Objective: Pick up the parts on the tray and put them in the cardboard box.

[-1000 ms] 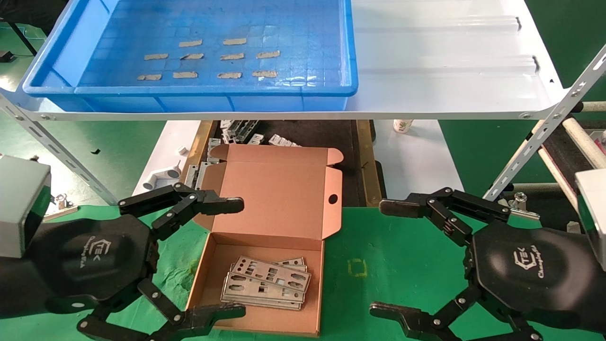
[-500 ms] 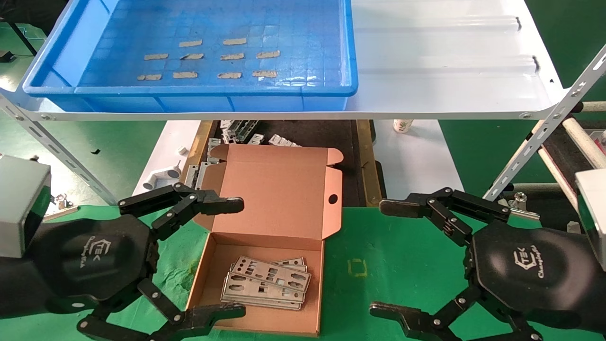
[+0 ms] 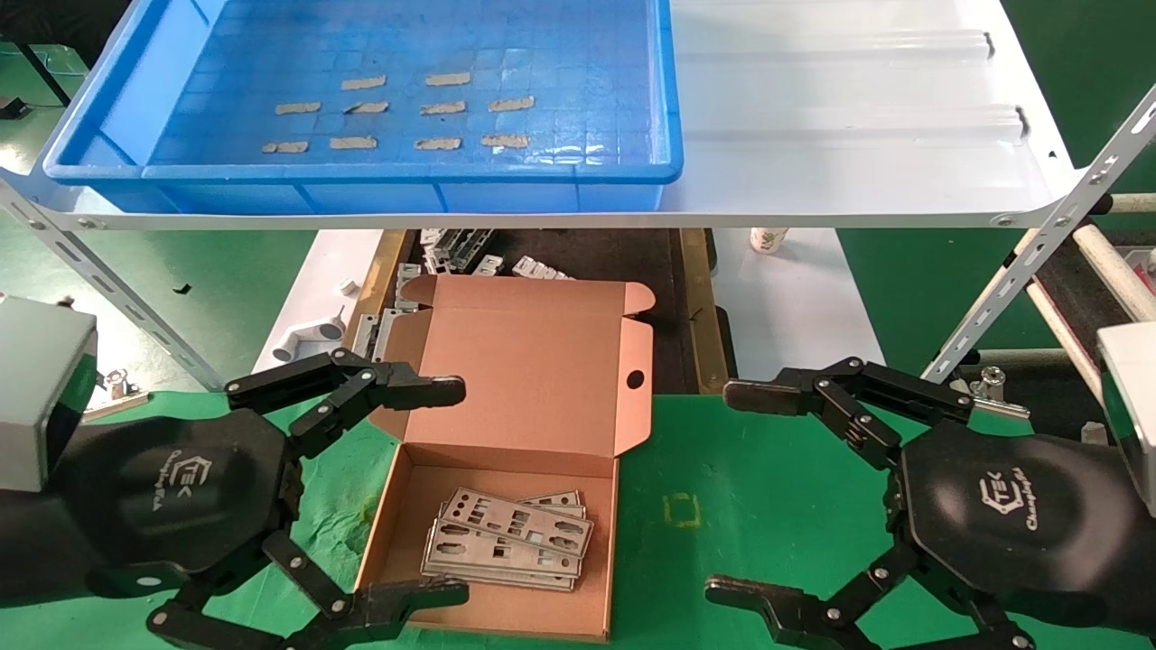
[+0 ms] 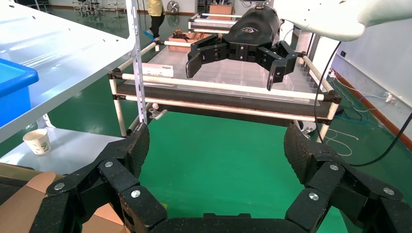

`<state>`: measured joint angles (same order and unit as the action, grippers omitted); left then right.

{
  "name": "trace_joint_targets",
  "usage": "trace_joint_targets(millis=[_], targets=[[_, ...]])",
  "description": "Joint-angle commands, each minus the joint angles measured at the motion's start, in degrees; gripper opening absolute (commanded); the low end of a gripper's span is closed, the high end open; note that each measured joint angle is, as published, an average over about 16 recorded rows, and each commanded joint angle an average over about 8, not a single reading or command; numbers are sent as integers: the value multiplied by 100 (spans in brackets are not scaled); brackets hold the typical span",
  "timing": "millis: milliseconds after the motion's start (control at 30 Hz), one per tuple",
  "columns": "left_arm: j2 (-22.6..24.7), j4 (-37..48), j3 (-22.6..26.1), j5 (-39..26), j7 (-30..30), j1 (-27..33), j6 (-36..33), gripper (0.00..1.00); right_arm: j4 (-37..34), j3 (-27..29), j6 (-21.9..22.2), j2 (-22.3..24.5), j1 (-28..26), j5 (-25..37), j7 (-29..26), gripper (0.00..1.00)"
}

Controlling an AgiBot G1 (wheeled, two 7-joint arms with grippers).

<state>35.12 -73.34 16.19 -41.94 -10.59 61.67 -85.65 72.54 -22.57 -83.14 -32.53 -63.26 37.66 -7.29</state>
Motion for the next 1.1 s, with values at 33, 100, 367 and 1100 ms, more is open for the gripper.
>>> trace_joint_targets(millis=[33, 100, 367, 1100], targets=[[0, 0, 0, 0, 0, 0, 0, 100, 0, 0, 0, 0, 0, 0, 0, 100], [0, 0, 0, 0, 0, 0, 0, 100, 0, 0, 0, 0, 0, 0, 0, 100], [0, 0, 0, 0, 0, 0, 0, 100, 0, 0, 0, 0, 0, 0, 0, 100], [0, 0, 0, 0, 0, 0, 0, 100, 0, 0, 0, 0, 0, 0, 0, 100]])
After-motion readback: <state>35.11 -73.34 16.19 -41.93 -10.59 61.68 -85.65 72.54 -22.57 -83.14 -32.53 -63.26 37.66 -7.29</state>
